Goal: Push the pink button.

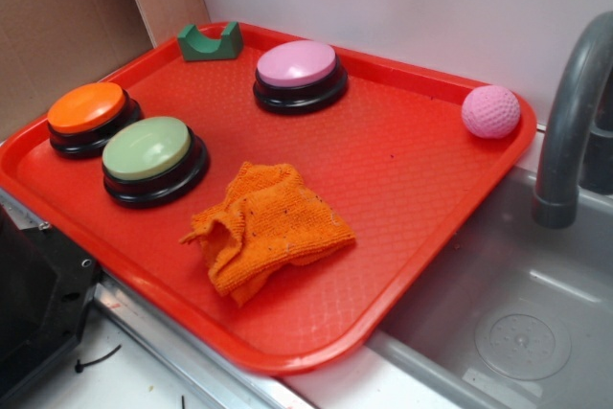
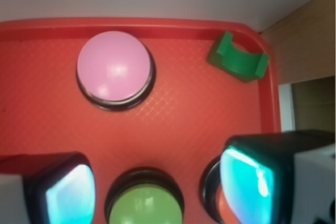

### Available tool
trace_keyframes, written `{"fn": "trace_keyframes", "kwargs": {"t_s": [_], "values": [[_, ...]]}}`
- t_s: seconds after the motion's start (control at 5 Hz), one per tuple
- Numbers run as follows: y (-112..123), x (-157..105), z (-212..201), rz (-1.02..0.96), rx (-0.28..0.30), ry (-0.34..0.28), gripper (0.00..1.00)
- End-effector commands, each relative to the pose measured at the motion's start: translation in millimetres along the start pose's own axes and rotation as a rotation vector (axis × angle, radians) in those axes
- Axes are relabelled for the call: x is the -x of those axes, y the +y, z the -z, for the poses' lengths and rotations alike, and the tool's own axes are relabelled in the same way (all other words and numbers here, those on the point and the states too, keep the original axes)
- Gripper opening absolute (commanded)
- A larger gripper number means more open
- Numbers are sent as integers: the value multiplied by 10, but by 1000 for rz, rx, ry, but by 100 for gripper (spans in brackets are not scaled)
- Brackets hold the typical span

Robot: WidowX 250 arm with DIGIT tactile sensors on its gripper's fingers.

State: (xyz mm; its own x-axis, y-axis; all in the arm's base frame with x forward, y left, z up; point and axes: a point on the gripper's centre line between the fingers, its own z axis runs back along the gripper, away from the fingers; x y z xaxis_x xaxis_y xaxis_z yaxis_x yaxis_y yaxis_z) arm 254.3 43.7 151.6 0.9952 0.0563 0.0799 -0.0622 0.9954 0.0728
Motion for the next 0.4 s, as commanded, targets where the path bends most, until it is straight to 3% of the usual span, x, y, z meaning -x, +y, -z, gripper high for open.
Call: {"fn": "trace_keyframes", "kwargs": {"t_s": [0.0,0.2], "values": [[-28,59,-298,-47,-7,-34,100],[-61,148,-356,-50,15,3,100]]}}
